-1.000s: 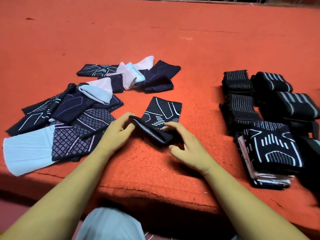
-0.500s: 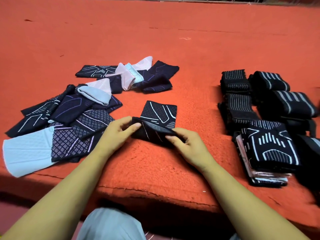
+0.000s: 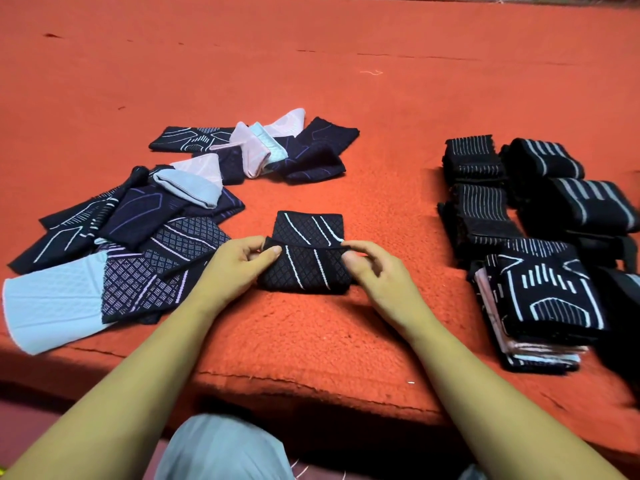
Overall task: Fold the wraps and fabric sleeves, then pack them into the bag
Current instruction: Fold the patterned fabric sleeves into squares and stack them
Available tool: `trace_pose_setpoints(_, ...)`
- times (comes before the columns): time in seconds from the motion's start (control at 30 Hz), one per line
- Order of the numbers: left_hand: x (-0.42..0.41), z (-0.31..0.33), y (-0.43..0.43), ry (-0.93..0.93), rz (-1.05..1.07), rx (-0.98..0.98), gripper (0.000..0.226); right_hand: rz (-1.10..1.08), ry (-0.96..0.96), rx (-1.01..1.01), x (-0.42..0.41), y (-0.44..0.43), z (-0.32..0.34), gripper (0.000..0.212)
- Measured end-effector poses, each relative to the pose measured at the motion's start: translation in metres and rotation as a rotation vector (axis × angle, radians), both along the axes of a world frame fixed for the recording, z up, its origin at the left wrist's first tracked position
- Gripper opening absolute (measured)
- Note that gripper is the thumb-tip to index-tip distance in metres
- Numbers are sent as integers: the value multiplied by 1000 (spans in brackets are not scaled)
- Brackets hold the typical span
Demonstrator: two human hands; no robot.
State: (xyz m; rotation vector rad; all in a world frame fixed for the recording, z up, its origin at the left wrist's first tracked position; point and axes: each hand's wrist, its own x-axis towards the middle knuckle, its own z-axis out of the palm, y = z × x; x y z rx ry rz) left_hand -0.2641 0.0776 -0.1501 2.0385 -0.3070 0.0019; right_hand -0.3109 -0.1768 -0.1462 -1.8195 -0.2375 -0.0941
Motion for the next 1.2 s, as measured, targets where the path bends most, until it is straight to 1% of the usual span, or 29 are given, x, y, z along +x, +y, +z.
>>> trace_pose_setpoints(0.07, 1, -1, 1, -15, 10, 36, 54, 44, 9, -47, 2, 2, -5, 37)
trace_pose_setpoints(0.17, 2, -3, 2, -29, 37, 96, 56, -41, -22, -41, 7, 6, -8, 27)
trace_pose_setpoints(0.23, 3, -3, 0, -48, 67, 133, 50, -95, -45, -38, 7, 7, -8, 26)
trace_pose_setpoints(0.33, 3, -2, -4, -100, 117, 197, 31, -98, -102, -103, 3, 8, -5, 25)
trace_pose_setpoints(0.4, 2, 0, -5, -121, 120, 195, 21, -112, -147, -186, 1, 8, -3, 21)
trace_pose_setpoints(0.47, 0, 1, -6, -151, 94, 190, 21, -124, -209, -306, 3, 8, -4, 15)
trace_pose_setpoints(0.53, 0, 1, -6, -177, 95, 234, 15, -131, -254, -415, 7, 9, -9, 9)
trace_pose_setpoints(0.6, 0, 0, -5, -193, 116, 266, 10, -144, -261, -470, 8, 8, -11, 13)
trace_pose_setpoints(0.67, 0, -1, -4, -195, 131, 271, 9, -155, -257, -477, 5, 8, -9, 21)
trace_pose_setpoints(0.77, 0, -1, -7, -194, 130, 286, 11, -152, -167, -475, 0, 11, -4, 37)
trace_pose_setpoints(0.8, 1, -1, -7, -195, 121, 294, 15, -145, -146, -511, -1, 12, -3, 45)
trace_pose_setpoints(0.83, 2, -2, -6, -202, 108, 312, 26, -142, -145, -570, -2, 13, -3, 53)
trace_pose_setpoints(0.87, 2, -2, -6, -215, 91, 341, 41, -142, -154, -633, -4, 13, -4, 61)
trace_pose_setpoints(0.9, 2, -3, -6, -230, 74, 372, 56, -144, -167, -676, -4, 13, -4, 65)
trace_pose_setpoints(0.97, 1, -3, -5, -259, 54, 423, 78, -138, -178, -700, -5, 12, -5, 68)
trace_pose_setpoints(1.0, 0, -2, -5, -270, 51, 446, 86, -126, -184, -707, -4, 11, -5, 67)
trace_pose_setpoints(1.07, -1, -2, -5, -308, 44, 483, 96, -94, -210, -738, -3, 11, -4, 61)
trace_pose_setpoints(1.13, -1, -1, -5, -335, 13, 494, 99, -81, -218, -745, -3, 10, -3, 52)
trace_pose_setpoints(1.2, 0, 0, -5, -328, -40, 488, 96, -90, -211, -719, -3, 11, -1, 42)
